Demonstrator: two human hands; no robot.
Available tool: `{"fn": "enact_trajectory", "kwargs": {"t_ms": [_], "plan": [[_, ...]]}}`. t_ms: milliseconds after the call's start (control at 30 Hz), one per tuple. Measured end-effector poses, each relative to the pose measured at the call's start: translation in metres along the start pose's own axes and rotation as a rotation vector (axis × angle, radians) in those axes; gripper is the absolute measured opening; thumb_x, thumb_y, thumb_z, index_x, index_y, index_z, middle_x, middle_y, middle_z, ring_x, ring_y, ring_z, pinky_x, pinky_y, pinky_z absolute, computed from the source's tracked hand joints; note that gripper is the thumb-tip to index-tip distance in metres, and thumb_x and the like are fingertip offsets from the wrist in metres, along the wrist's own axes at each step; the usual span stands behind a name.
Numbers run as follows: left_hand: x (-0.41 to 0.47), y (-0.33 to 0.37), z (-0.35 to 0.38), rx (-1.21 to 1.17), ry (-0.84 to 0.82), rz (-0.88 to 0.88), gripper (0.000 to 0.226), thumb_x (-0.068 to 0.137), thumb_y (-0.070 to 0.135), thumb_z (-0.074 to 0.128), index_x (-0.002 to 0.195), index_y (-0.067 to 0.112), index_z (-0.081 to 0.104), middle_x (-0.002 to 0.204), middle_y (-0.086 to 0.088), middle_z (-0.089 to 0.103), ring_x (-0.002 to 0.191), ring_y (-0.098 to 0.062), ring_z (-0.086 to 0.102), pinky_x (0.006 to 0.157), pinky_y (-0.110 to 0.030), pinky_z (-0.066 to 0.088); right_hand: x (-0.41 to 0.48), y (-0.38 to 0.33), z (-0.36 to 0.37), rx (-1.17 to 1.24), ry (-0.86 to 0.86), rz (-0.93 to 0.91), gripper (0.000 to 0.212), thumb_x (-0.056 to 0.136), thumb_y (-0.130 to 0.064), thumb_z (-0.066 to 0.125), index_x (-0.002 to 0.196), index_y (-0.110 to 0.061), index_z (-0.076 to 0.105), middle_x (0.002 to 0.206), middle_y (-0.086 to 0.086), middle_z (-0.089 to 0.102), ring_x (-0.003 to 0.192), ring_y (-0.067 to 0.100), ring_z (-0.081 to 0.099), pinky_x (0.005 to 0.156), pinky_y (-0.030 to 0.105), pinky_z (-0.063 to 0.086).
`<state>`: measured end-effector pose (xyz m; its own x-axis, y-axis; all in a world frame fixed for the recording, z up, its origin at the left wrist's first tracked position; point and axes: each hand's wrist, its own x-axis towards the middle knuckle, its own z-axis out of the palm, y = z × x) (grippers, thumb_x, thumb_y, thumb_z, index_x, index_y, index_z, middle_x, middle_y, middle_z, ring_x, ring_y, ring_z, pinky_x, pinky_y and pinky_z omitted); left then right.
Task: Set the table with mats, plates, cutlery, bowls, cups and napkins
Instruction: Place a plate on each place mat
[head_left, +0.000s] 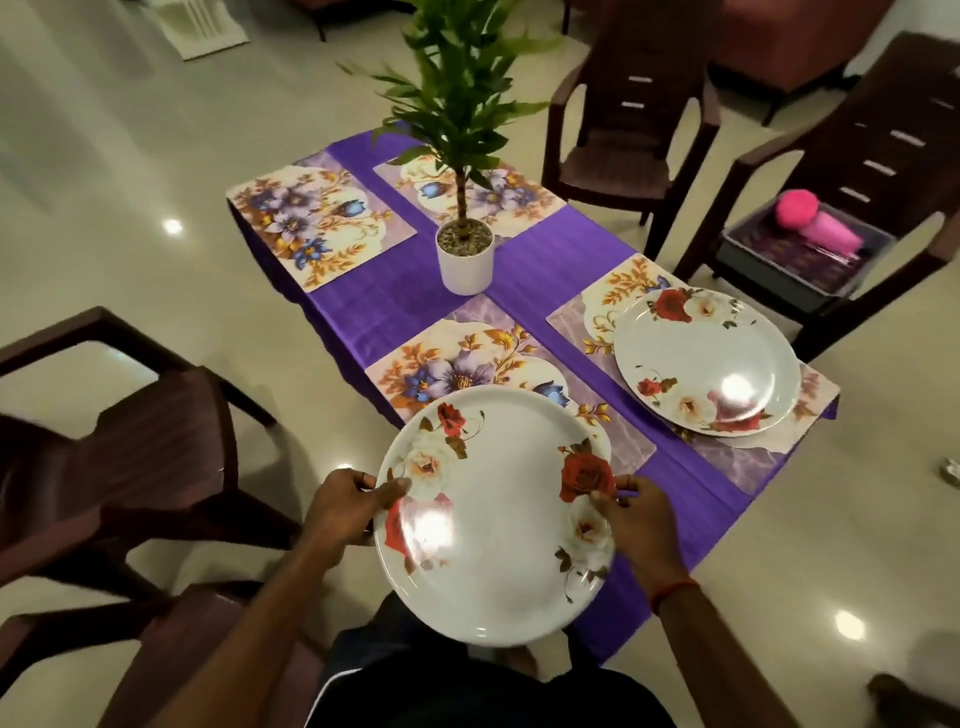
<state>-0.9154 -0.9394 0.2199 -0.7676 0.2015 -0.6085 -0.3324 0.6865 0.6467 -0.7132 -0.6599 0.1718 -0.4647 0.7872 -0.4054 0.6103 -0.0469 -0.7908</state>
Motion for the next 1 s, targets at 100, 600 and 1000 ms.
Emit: {"fn": "enact_trajectory", "kwargs": {"t_ms": [100,600,1000], "plan": [[0.034,0.025,0.001,0.029,-0.046,0.016,0.043,0.08,0.049,0.082,0.089,0.007,0.074,0.075,-0.005,0.077,0.067,-0.022,0.076,0.062,-0.041,0.064,0.008,-0.006,0.005,0.051,0.073,0.041,0.018,0.083,-0.016,0.08,0.091,-0.022,0.065,0.089,-0.005,0.067,0.086,0.015,0.064,0.072,0.032,0.052],[0.191,0.119,-0.018,0.149,-0.408,0.126,0.027,0.089,0.035,0.078,0.087,0.01,0.07,0.078,-0.008,0.075,0.07,-0.025,0.075,0.063,-0.048,0.064,0.033,-0.041,0.078,0.111,0.431,0.325,0.013,0.08,-0.005,0.08,0.086,-0.008,0.069,0.081,0.007,0.072,0.081,0.028,0.068,0.075,0.038,0.055],[0.248,0.153,-0.024,0.352,-0.498,0.24,0.036,0.084,0.04,0.081,0.076,0.007,0.069,0.074,-0.014,0.073,0.074,-0.036,0.074,0.062,-0.058,0.062,0.018,-0.057,0.125,0.191,0.553,0.44,0.014,0.084,-0.005,0.075,0.085,-0.017,0.068,0.086,0.004,0.07,0.085,0.026,0.068,0.075,0.036,0.054]]}}
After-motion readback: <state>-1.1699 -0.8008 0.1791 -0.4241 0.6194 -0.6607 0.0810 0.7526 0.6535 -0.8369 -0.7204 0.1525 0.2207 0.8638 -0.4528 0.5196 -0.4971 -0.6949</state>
